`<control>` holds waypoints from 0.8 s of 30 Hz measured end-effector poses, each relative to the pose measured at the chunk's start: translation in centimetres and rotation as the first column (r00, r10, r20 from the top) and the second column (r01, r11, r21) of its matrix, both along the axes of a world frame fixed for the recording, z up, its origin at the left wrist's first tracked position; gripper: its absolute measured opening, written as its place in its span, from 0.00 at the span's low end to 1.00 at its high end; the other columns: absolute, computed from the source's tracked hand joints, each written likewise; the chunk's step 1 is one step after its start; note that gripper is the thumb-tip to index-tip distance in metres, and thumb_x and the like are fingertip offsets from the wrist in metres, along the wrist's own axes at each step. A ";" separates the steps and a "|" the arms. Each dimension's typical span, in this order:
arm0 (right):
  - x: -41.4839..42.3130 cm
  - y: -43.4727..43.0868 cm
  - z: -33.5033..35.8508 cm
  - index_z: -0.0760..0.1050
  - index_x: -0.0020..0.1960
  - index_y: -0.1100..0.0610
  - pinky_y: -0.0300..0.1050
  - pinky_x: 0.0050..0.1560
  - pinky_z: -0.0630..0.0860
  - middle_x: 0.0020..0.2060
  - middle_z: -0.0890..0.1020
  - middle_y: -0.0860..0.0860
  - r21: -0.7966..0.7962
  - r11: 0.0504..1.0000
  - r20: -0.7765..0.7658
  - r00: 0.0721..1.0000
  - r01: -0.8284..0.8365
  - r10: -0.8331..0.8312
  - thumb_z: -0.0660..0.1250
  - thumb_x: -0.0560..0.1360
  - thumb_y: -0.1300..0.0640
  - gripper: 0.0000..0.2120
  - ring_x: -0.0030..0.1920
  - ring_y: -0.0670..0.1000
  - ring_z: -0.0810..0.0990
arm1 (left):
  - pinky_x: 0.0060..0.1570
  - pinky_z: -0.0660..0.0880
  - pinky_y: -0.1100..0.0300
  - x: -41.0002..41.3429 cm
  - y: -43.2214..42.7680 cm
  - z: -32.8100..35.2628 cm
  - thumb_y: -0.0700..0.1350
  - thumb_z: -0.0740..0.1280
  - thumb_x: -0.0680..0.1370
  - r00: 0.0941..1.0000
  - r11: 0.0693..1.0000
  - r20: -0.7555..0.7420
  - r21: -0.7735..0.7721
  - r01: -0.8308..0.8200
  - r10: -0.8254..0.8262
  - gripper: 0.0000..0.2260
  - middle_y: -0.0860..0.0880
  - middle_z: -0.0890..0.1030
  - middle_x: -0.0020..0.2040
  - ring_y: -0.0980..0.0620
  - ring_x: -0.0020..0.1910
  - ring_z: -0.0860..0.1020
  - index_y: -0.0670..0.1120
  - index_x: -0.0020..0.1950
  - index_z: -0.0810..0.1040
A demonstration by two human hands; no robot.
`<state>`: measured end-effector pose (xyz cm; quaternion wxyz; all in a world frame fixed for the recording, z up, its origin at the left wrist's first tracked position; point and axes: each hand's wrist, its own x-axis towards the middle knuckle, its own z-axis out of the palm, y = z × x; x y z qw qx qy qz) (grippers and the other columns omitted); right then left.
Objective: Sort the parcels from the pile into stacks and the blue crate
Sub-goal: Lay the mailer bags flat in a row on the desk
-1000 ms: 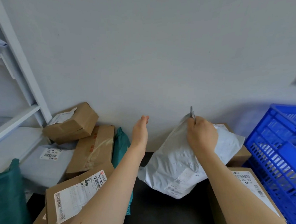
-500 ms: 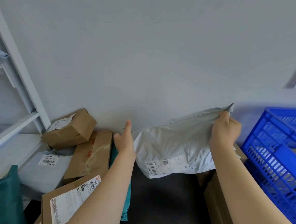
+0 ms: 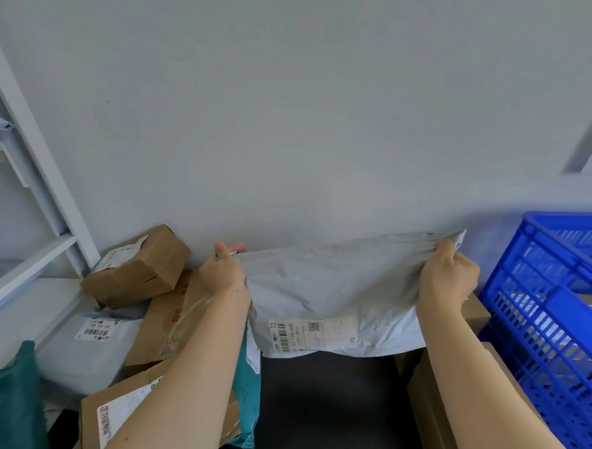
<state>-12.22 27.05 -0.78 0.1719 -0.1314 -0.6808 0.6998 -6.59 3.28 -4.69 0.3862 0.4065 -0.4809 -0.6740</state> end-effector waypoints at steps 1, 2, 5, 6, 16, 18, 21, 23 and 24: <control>0.0 0.1 -0.1 0.55 0.27 0.55 0.45 0.30 0.54 0.24 0.58 0.51 0.008 1.000 -0.007 1.000 0.003 -0.003 0.54 0.78 0.60 0.21 0.27 0.49 0.53 | 0.48 0.78 0.52 0.0 -0.1 0.2 0.47 0.53 0.84 1.000 1.000 -0.008 -0.002 0.000 0.000 0.22 0.41 0.83 0.47 0.45 0.41 0.78 0.44 0.36 0.81; 0.0 0.2 -0.2 0.55 0.27 0.55 0.45 0.30 0.54 0.24 0.58 0.51 0.008 1.000 -0.013 1.000 0.009 -0.009 0.54 0.78 0.60 0.21 0.27 0.49 0.54 | 0.45 0.78 0.54 0.1 -0.2 0.4 0.47 0.53 0.84 1.000 1.000 -0.006 -0.014 0.008 -0.008 0.22 0.42 0.82 0.45 0.47 0.39 0.78 0.43 0.39 0.82; -0.1 0.4 0.0 0.55 0.27 0.55 0.45 0.29 0.54 0.24 0.58 0.51 -0.024 0.999 -0.008 1.000 0.025 -0.026 0.54 0.78 0.60 0.21 0.26 0.48 0.54 | 0.36 0.74 0.61 0.3 0.4 1.3 0.48 0.53 0.84 0.999 0.998 -0.047 -0.065 0.011 -0.014 0.21 0.46 0.80 0.40 0.51 0.35 0.76 0.40 0.44 0.81; -0.1 0.3 0.2 0.55 0.27 0.55 0.44 0.29 0.54 0.24 0.58 0.51 -0.058 0.998 0.000 1.000 0.028 -0.028 0.54 0.79 0.60 0.21 0.26 0.48 0.54 | 0.37 0.74 0.61 0.2 0.6 1.5 0.48 0.53 0.84 0.997 0.998 -0.069 -0.056 0.020 -0.024 0.21 0.45 0.81 0.41 0.50 0.36 0.76 0.41 0.43 0.81; -0.1 0.0 1.5 0.60 0.32 0.55 0.42 0.29 0.61 0.29 0.65 0.48 -0.429 0.895 0.196 0.980 0.121 -0.039 0.55 0.80 0.54 0.18 0.28 0.47 0.63 | 0.54 0.76 0.49 0.9 3.1 -0.8 0.58 0.71 0.73 0.985 0.964 -0.078 0.209 0.167 -0.153 0.16 0.44 0.79 0.45 0.45 0.47 0.79 0.45 0.41 0.76; 0.0 -0.2 2.0 0.60 0.33 0.55 0.41 0.29 0.62 0.30 0.66 0.48 -0.438 0.890 0.211 0.977 0.125 -0.033 0.55 0.81 0.53 0.18 0.29 0.46 0.64 | 0.55 0.77 0.48 1.1 3.5 -0.9 0.56 0.70 0.75 0.978 0.956 -0.088 0.214 0.202 -0.187 0.13 0.43 0.81 0.49 0.44 0.49 0.80 0.47 0.42 0.76; 0.0 -0.3 2.5 0.59 0.33 0.55 0.41 0.30 0.62 0.31 0.65 0.49 -0.418 0.901 0.223 0.974 0.120 -0.026 0.55 0.80 0.53 0.18 0.30 0.46 0.63 | 0.40 0.73 0.58 1.0 3.8 -0.7 0.52 0.63 0.80 0.980 0.972 0.001 0.125 0.199 -0.200 0.13 0.44 0.77 0.41 0.46 0.40 0.76 0.46 0.39 0.74; 0.0 -0.3 2.6 0.58 0.33 0.55 0.41 0.30 0.60 0.31 0.64 0.49 -0.384 0.917 0.229 0.973 0.106 -0.017 0.55 0.80 0.53 0.18 0.29 0.46 0.61 | 0.40 0.69 0.56 1.0 3.4 -0.3 0.51 0.61 0.81 0.990 0.987 0.015 0.074 0.140 -0.141 0.17 0.45 0.73 0.36 0.46 0.39 0.73 0.44 0.35 0.70; 0.2 -0.3 2.5 0.57 0.33 0.55 0.41 0.31 0.60 0.30 0.63 0.49 -0.363 0.927 0.226 0.974 0.098 -0.015 0.55 0.80 0.53 0.18 0.30 0.47 0.61 | 0.39 0.68 0.56 1.0 3.1 0.1 0.51 0.61 0.81 0.993 0.993 0.017 0.041 0.112 -0.113 0.18 0.46 0.72 0.34 0.46 0.38 0.72 0.43 0.34 0.69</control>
